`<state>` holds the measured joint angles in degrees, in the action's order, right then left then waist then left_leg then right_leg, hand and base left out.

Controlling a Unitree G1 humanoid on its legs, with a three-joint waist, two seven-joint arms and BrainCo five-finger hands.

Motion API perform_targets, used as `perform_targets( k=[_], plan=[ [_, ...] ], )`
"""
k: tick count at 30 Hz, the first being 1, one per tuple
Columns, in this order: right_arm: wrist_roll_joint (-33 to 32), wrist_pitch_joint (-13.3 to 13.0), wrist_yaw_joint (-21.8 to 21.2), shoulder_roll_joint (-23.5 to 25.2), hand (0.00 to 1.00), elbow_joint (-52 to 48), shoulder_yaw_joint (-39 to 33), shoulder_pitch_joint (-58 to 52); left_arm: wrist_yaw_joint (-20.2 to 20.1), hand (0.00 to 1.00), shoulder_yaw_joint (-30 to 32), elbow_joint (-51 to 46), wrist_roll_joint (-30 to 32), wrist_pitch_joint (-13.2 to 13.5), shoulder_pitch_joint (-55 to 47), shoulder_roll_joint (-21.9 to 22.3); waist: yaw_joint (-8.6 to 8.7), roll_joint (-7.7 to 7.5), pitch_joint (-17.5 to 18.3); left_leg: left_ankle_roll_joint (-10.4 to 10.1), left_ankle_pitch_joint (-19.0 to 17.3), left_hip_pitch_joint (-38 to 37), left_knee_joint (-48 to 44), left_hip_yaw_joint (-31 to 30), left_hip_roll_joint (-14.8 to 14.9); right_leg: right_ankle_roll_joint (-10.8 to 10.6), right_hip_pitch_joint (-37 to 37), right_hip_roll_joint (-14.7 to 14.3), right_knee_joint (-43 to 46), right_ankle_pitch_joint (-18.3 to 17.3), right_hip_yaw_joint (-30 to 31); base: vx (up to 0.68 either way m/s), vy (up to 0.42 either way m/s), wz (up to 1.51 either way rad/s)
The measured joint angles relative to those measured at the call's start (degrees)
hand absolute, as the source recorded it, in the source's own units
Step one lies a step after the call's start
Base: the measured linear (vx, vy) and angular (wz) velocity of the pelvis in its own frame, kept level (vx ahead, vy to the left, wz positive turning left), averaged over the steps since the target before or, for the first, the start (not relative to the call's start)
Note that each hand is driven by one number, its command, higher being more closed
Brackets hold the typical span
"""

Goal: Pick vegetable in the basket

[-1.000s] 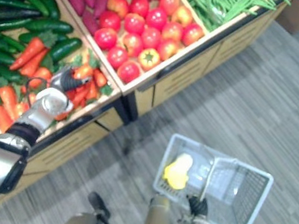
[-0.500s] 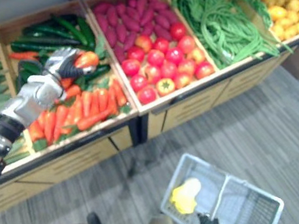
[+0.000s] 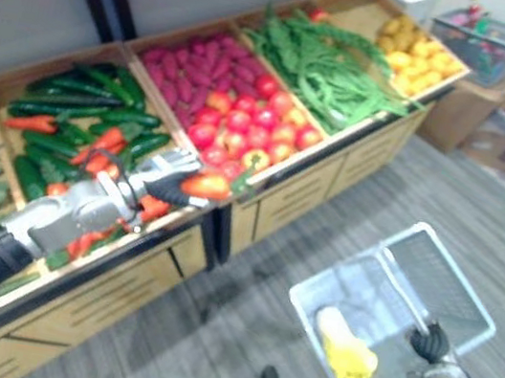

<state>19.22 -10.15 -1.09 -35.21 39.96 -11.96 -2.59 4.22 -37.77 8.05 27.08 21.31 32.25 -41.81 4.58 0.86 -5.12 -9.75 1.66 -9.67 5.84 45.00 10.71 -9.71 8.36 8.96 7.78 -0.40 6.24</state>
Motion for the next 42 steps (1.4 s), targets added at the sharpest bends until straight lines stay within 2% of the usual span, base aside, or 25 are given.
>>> perform_targets(
  k=[1,7,11,12,13,14,15,18,25,30,35,38,42],
  plan=[
    [0.23,-0.24,-1.08,-0.73,1.00,-1.78,2.15,-0.03,-0.45,1.00,-1.74,-0.79,-0.01,0.33,-0.02,0.12,0.00,-0.13,0.68,-0.14,-0.08,-0.48,0.03,1.36,0.08,-0.01,0.06,-0.23,-0.86,0.00,0.71,-0.15,-0.080,-0.56],
    [0.21,-0.66,-3.87,-9.70,1.00,-9.24,9.16,-1.59,-3.42,1.00,-9.33,-6.34,-2.73,2.57,0.43,3.40,0.08,1.93,3.49,-1.27,-0.07,-2.94,0.06,6.54,1.19,0.06,0.00,-2.27,-1.56,0.06,3.00,-0.08,-0.048,-0.36],
    [-0.17,-1.07,-6.41,-13.48,1.00,-12.93,14.89,-1.45,-4.86,1.00,-14.57,-7.70,-6.10,3.54,2.65,5.75,0.36,1.43,4.20,-1.68,-0.07,-3.61,0.06,8.14,1.52,0.11,0.20,-2.87,-1.67,0.38,3.71,-0.02,0.001,-0.20],
    [-0.36,-1.71,-7.57,-14.44,1.00,-14.01,16.71,-0.95,-5.28,1.00,-16.53,-8.02,-6.93,3.73,3.19,6.02,1.13,1.13,4.36,-1.60,0.03,-3.66,0.05,8.37,1.57,0.12,0.29,-2.98,-1.66,0.42,3.85,0.01,0.030,-0.15],
    [-1.80,-2.61,-8.78,-15.99,1.00,-15.54,18.70,-0.39,-6.27,1.00,-19.04,-8.48,-8.65,3.78,3.94,6.05,1.62,1.00,4.56,-1.56,0.06,-4.01,0.05,9.02,1.54,0.35,0.44,-3.10,-1.66,0.73,4.22,0.02,0.027,-0.15],
    [-2.34,-2.71,-9.05,-16.32,1.00,-15.73,19.17,-0.13,-6.55,1.00,-19.37,-8.56,-8.94,3.82,4.01,6.07,1.64,1.00,4.57,-1.58,0.06,-4.29,0.03,9.28,1.53,0.36,0.46,-3.19,-1.66,0.97,4.47,0.04,0.041,-0.32],
    [-3.74,-2.89,-10.56,-17.30,1.00,-16.43,20.59,1.21,-7.43,1.00,-20.04,-8.77,-9.72,3.84,4.06,6.25,1.88,1.67,5.03,-1.82,0.29,-5.07,-0.21,10.48,1.56,0.43,0.48,-3.73,-1.52,1.24,5.32,0.04,0.032,-0.36],
    [-8.04,-3.10,-12.71,-20.14,1.00,-19.08,23.06,4.55,-9.09,1.00,-20.77,-10.08,-11.57,3.86,4.55,7.38,3.07,1.73,5.07,-1.93,0.32,-5.65,-0.33,11.59,2.03,0.46,0.88,-4.45,-0.64,1.27,5.35,0.01,0.021,-0.21],
    [-15.84,-4.23,-15.64,-26.76,1.00,-23.03,26.26,10.40,-11.55,1.00,-24.68,-11.83,-15.65,4.61,6.98,8.72,3.41,2.41,5.23,-2.26,0.21,-6.00,-0.34,14.43,1.99,0.47,2.59,-5.47,0.24,1.24,6.91,-0.05,0.013,-0.18],
    [-15.92,-4.26,-16.78,-27.72,1.00,-24.45,28.33,11.11,-13.44,1.00,-26.64,-12.67,-15.83,4.90,6.98,9.31,3.26,2.91,5.16,-2.66,0.06,-6.45,-0.34,15.76,1.94,0.57,3.14,-5.90,0.47,1.15,7.65,-0.07,0.026,-0.12],
    [-16.00,-4.12,-17.03,-27.94,1.00,-26.09,28.49,11.40,-13.59,1.00,-27.14,-12.60,-15.76,4.88,6.95,12.82,3.36,4.08,4.79,-2.69,0.07,-6.14,-0.34,15.75,2.08,0.59,3.42,-5.94,0.52,1.15,7.34,-0.03,0.028,0.00],
    [-17.32,-4.10,-17.12,-27.90,1.00,-27.20,29.51,11.51,-13.58,1.00,-27.02,-9.26,-15.56,4.74,6.58,16.80,3.27,4.39,4.68,-2.69,0.07,-5.88,-0.34,15.35,2.20,0.63,3.44,-5.84,0.57,1.11,6.75,-0.05,0.033,0.07],
    [-17.48,-4.02,-17.58,-25.48,1.00,-29.08,30.08,11.49,-13.45,1.00,-26.65,0.01,-12.19,3.01,6.00,24.51,3.24,4.05,4.46,-3.28,-0.42,-5.39,-0.33,15.26,2.21,0.63,3.36,-5.69,0.44,1.07,6.61,-0.06,0.042,0.03]
  ],
)
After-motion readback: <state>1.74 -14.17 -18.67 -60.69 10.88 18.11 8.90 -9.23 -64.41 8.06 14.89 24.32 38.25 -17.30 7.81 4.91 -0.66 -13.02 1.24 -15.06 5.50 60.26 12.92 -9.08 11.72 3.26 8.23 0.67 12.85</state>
